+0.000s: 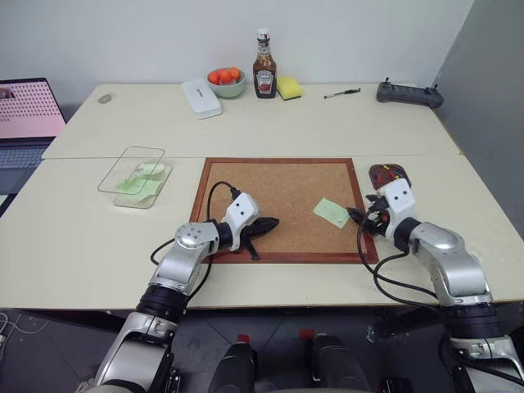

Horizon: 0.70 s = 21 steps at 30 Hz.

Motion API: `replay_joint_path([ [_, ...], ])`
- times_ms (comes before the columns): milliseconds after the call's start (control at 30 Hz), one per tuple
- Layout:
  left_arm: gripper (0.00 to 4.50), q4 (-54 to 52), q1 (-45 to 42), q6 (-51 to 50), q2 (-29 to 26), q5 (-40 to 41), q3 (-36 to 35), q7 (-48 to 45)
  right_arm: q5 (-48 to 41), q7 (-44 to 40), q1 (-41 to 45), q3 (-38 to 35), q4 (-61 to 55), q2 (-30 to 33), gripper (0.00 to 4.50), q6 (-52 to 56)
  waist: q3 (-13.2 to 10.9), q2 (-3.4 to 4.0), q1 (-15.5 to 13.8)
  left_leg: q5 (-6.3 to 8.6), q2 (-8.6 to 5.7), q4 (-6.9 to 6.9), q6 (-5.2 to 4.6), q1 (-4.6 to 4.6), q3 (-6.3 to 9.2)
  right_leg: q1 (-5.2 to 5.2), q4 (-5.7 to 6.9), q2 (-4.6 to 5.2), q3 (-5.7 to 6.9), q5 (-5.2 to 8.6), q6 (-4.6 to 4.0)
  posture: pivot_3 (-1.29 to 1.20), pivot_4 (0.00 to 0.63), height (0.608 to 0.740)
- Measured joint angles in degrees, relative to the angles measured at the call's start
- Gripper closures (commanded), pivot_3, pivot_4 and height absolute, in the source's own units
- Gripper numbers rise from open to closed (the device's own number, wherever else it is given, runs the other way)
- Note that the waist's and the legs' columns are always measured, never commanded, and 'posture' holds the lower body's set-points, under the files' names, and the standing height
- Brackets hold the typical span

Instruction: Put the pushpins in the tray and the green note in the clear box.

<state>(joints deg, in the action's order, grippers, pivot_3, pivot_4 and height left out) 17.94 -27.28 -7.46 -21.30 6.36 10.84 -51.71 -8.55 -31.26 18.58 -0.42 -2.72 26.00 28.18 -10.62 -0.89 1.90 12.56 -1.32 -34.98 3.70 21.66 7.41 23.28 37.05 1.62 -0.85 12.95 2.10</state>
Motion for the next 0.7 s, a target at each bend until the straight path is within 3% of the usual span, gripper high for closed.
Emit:
replay_joint_path([
  [133, 4.50, 0.1, 0.0, 0.0, 0.0, 0.0, 0.0, 0.0, 0.3, 0.1, -0.2, 1.3, -0.2, -0.4, 1.26, 0.1, 0.0, 0.00, 0.0, 0.00, -0.01, 0.00, 0.00, 0.01, -0.01, 0.00, -0.02, 0.00, -0.01, 0.00, 0.00, 0.00, 0.150, 0.740],
  [233, 4.50, 0.1, 0.0, 0.0, 0.0, 0.0, 0.0, 0.0, 0.6, 0.5, -0.2, 1.4, 0.0, -0.5, 1.68, 0.0, 0.0, 0.00, 0.0, 0.00, 0.00, 0.00, 0.00, 0.00, 0.00, 0.00, -0.02, 0.00, 0.00, 0.00, 0.00, 0.00, 0.150, 0.740],
  [700, 4.50, 0.2, 0.0, 0.1, 0.1, 0.0, 0.0, 0.0, 0.2, -0.7, -1.9, 1.8, 0.1, 0.0, 4.46, -0.2, 0.0, 0.00, -0.1, 0.00, -0.01, 0.00, 0.00, 0.01, 0.00, 0.00, -0.03, 0.00, 0.00, 0.00, 0.00, 0.00, 0.150, 0.740],
])
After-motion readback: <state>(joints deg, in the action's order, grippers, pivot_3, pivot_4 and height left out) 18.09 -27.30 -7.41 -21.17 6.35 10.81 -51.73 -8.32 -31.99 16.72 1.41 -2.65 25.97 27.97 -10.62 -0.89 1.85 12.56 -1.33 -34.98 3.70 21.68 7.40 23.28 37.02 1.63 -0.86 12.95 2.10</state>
